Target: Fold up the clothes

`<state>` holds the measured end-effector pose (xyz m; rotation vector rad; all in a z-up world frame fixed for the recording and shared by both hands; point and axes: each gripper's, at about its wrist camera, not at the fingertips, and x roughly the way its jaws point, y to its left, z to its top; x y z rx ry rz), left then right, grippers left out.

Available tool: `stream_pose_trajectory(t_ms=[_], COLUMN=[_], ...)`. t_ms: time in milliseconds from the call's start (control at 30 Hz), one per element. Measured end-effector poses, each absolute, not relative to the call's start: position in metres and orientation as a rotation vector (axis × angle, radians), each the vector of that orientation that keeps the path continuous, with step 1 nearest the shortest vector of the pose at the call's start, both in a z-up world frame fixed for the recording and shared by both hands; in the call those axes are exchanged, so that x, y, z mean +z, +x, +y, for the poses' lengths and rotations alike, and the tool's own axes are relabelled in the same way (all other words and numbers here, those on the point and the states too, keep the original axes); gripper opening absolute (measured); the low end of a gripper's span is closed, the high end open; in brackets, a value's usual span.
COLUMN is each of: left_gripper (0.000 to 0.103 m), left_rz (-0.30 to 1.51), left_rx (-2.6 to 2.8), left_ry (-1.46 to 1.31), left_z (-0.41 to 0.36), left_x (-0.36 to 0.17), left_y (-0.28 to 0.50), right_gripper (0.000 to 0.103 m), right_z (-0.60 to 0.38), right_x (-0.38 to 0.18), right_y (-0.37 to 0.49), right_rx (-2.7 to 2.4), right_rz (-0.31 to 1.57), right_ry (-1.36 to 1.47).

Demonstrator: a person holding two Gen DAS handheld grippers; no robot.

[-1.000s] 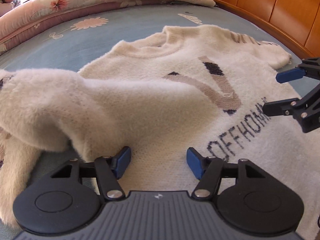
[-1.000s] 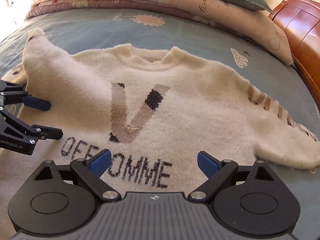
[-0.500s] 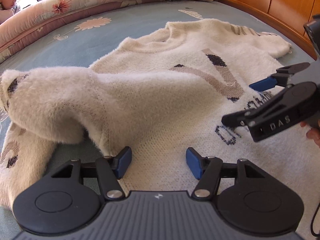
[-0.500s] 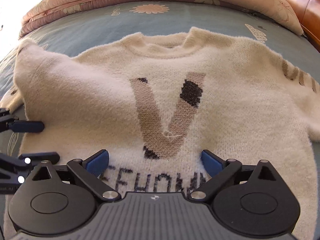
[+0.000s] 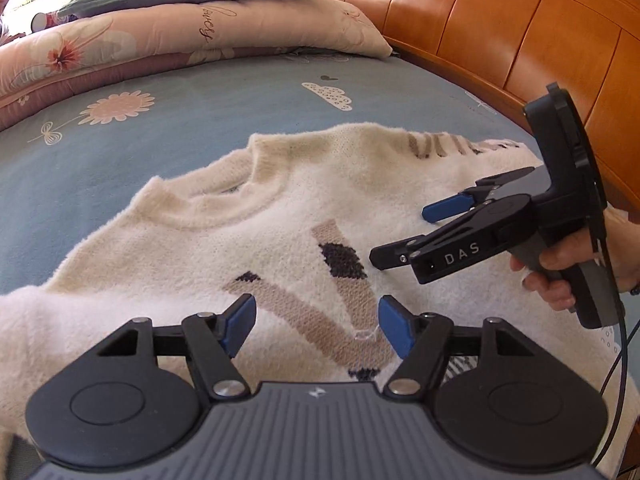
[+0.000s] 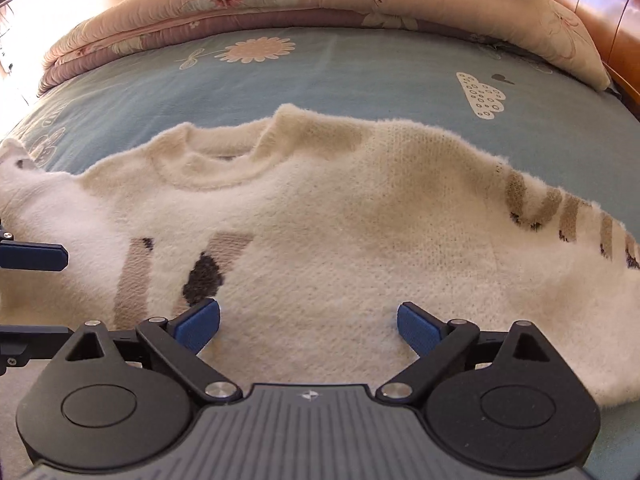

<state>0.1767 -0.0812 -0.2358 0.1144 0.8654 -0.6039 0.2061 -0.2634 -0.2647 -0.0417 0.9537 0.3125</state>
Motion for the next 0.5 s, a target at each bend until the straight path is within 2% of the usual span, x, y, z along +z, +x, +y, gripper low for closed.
stream_pose_trajectory(t_ms=[167, 300, 500], left_gripper=[0.071, 0.071, 0.069], left_rz=[0.962, 0.98, 0.962], left_rx=[-0.398, -0.341, -0.376], left_ry=[0.221, 0.32, 0.339], left_z=[-0.084, -0.075, -0.095], left_x=[-0.268, -0.26, -0.242], left_y=[0.194, 0.188, 0.185], right_gripper=[0.098, 0.103, 0.103], right_z=[-0.275, -0.279, -0.273], right_x=[-0.272, -0.276, -0.277], right_y=[0.205, 0.201, 0.2], right_rx=[0.337, 0.361, 0.341], right_rz=[0.938, 0.92, 0.915], right_ry=[-0.097, -0.096, -0.109])
